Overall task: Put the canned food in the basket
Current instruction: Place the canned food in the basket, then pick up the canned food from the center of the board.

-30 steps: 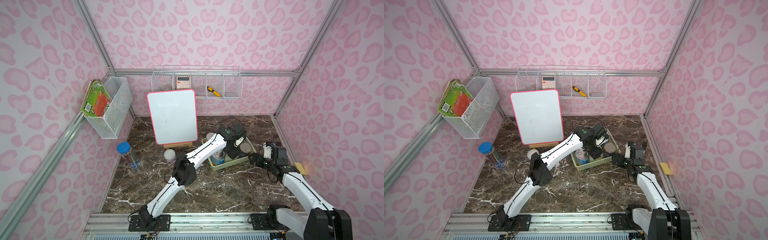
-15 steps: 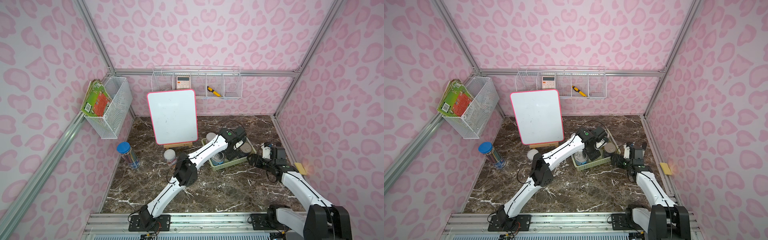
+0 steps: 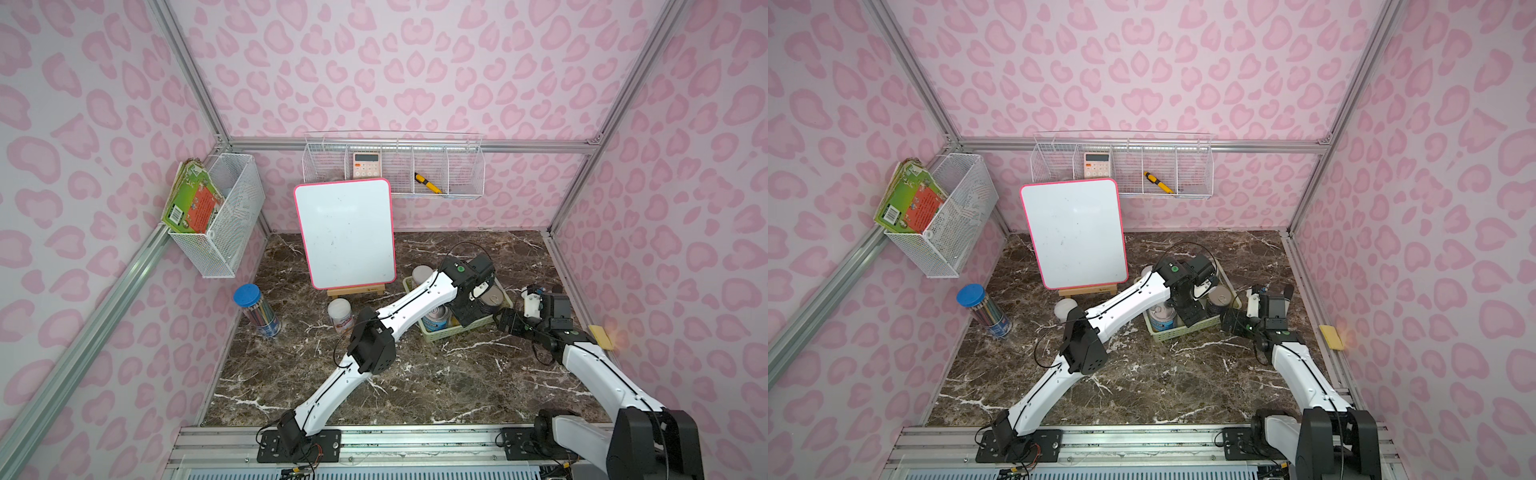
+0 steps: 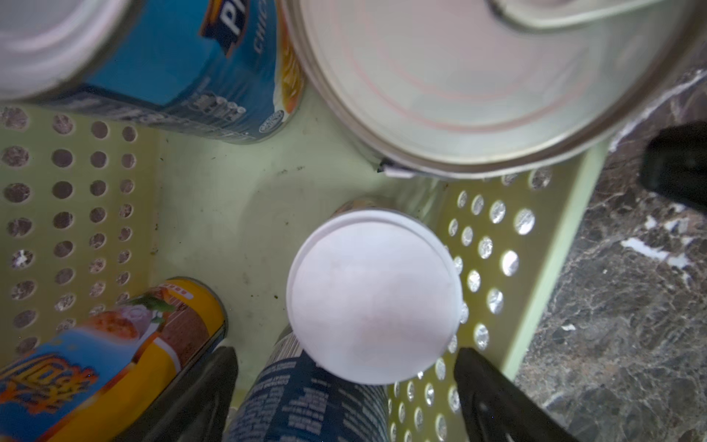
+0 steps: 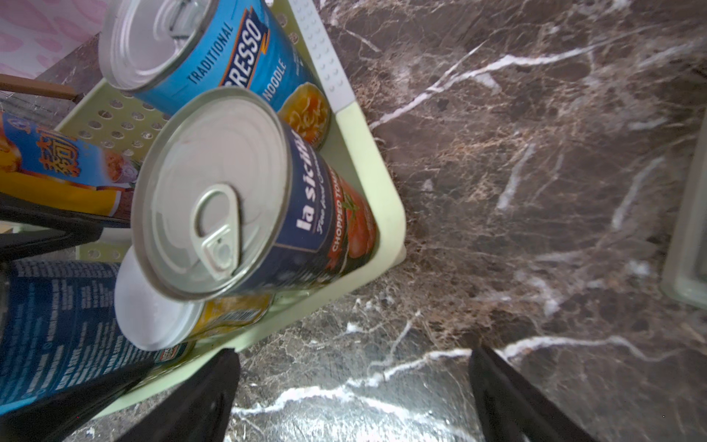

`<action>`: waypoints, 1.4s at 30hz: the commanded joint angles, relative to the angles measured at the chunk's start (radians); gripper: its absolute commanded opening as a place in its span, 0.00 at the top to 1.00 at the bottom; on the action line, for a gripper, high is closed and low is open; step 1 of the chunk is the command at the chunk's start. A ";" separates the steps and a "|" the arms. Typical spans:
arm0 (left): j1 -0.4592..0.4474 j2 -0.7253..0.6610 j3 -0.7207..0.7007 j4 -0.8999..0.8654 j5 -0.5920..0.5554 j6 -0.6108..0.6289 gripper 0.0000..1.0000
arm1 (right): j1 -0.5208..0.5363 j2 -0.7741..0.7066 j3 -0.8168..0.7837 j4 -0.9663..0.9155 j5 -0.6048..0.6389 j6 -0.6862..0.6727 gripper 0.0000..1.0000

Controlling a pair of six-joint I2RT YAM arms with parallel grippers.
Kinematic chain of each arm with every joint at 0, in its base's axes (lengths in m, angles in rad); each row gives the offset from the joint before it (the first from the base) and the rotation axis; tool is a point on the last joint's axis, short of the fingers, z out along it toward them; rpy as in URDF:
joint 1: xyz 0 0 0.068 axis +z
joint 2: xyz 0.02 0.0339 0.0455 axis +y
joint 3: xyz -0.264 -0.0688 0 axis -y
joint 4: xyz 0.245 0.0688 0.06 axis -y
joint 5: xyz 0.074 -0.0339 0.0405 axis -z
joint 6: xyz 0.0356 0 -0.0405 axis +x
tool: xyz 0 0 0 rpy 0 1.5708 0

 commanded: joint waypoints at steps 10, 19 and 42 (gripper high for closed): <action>-0.008 -0.335 -0.130 0.074 0.040 -0.091 0.03 | -0.002 0.000 0.007 0.022 -0.017 -0.015 0.04; 0.158 -0.858 -0.645 -0.061 -0.249 -0.387 0.02 | -0.002 0.005 0.020 0.026 -0.045 -0.022 0.03; 0.642 -0.944 -1.248 0.229 0.022 -0.414 0.01 | -0.001 0.035 0.023 0.025 -0.055 -0.034 0.03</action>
